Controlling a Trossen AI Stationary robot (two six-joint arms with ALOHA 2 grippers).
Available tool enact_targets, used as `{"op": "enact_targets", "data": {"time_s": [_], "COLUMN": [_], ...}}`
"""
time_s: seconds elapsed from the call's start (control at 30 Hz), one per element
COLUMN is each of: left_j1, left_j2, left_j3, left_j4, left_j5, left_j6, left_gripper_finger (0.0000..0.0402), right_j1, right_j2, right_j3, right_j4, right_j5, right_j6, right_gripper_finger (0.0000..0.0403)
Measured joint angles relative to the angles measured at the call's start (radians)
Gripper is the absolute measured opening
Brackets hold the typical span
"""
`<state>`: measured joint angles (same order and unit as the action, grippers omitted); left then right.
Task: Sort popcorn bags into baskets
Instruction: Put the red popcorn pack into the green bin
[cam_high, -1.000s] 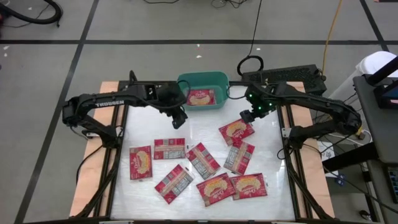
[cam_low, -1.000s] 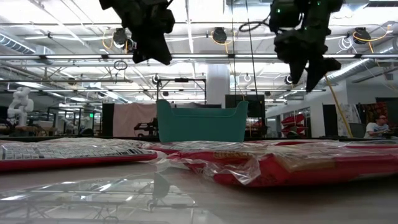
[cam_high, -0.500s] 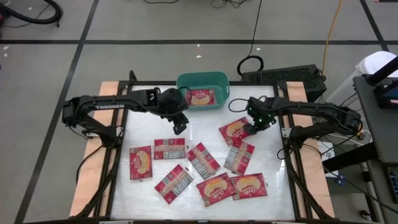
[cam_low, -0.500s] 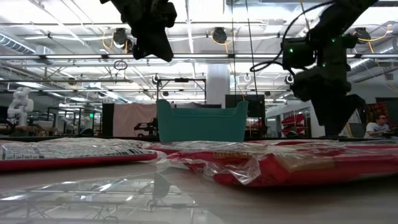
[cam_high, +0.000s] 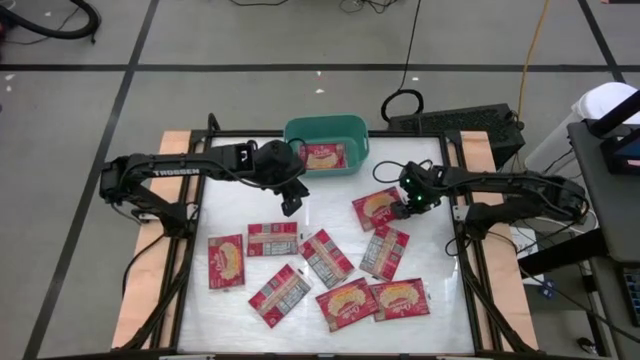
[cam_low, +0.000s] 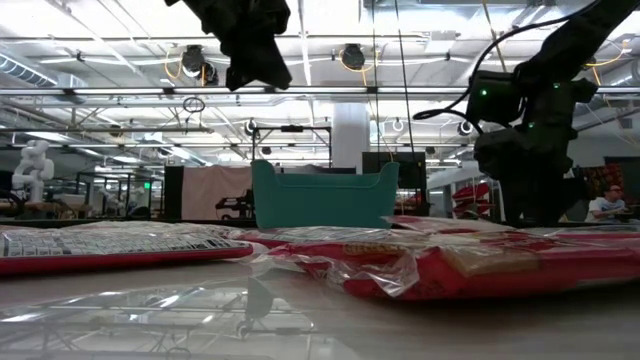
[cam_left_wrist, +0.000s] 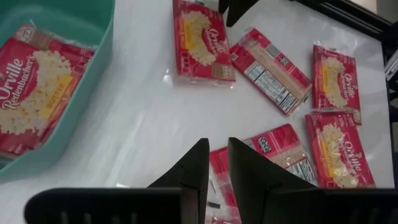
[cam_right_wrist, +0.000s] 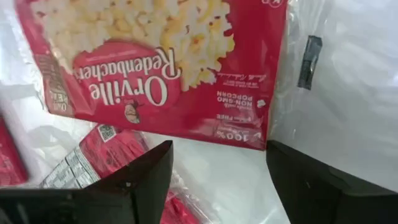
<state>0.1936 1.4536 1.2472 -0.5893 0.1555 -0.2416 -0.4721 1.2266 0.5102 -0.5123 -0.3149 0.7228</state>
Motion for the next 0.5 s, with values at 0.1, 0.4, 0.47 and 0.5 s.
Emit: {"op": "enact_targets", "data": {"time_s": [0.1,0.4,0.47,0.5], "left_j1": [0.000,0.000,0.000,0.000], "left_j2": [0.000,0.000,0.000,0.000], "left_j3": [0.000,0.000,0.000,0.000], "left_j4": [0.013,0.018,0.018,0.018], "left_j5": [0.000,0.000,0.000,0.000], "left_j6": [0.002,-0.004,-0.004,-0.004], "left_gripper_finger": [0.0063,0.0062,0.0063,0.0062], "right_j1": [0.000,-0.002,-0.004,-0.005], "right_j2": [0.001,-0.049,-0.056,-0.059], "right_j3": [0.000,-0.003,-0.003,-0.003], "right_j4": [0.020,0.025,0.023,0.025], "right_j5": [0.001,0.037,0.057,0.058], "right_j6": [-0.006,0.121,0.154,0.169], "right_gripper_finger": [0.0247,0.0225,0.0229,0.0231]}}
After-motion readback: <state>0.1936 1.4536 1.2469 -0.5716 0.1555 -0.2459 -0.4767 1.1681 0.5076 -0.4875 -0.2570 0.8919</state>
